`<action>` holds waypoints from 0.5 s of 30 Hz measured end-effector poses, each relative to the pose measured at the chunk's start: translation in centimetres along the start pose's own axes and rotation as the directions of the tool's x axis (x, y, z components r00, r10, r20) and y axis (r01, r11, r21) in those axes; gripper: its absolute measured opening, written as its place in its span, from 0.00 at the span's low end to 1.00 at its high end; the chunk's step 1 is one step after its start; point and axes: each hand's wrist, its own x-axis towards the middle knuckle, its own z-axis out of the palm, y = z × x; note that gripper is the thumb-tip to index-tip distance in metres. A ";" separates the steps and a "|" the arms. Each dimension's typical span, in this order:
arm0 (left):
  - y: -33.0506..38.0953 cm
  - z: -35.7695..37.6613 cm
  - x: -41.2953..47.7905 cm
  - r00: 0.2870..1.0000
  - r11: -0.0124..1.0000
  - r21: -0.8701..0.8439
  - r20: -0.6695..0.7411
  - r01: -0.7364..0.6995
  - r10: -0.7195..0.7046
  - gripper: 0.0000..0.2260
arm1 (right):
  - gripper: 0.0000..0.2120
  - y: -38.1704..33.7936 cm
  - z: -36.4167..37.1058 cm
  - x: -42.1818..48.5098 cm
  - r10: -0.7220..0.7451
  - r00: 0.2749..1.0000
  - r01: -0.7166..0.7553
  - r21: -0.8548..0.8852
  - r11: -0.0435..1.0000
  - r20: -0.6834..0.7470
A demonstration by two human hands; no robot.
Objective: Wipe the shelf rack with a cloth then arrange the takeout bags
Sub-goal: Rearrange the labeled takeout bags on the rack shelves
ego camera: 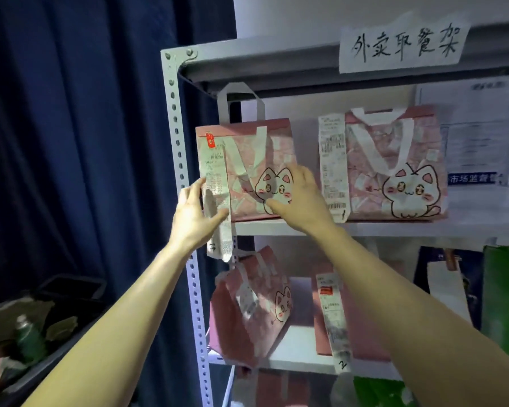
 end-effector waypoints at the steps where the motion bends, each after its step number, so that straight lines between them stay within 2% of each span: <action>1: -0.3 0.2 0.7 1.000 1.000 -0.005 0.016 -0.011 0.011 0.43 | 0.49 0.1 0.6 0.8 0.031 0.999 -0.032 -0.022 0.999 -0.029; 4: -1.1 1.0 2.3 0.998 0.997 -0.068 0.058 -0.027 0.031 0.48 | 0.59 0.6 2.2 3.2 0.171 0.982 -0.169 0.021 0.985 -0.077; 7: -1.2 1.7 3.4 0.996 0.982 -0.191 0.090 -0.006 0.024 0.51 | 0.68 1.3 3.5 4.7 0.338 0.941 -0.337 0.073 0.939 0.005; 10: -1.3 2.2 3.6 0.994 0.966 -0.259 0.103 0.010 0.017 0.52 | 0.58 2.1 4.8 4.5 0.381 0.922 -0.385 0.089 0.918 0.065; 12: -1.4 2.3 3.3 0.995 0.958 -0.287 0.095 0.004 0.024 0.52 | 0.51 2.2 5.2 3.8 0.380 0.924 -0.381 0.107 0.918 0.033; 15: -1.1 1.8 2.3 0.998 0.944 -0.329 0.056 -0.013 0.034 0.51 | 0.48 1.5 4.6 2.0 0.332 0.943 -0.327 0.128 0.936 -0.016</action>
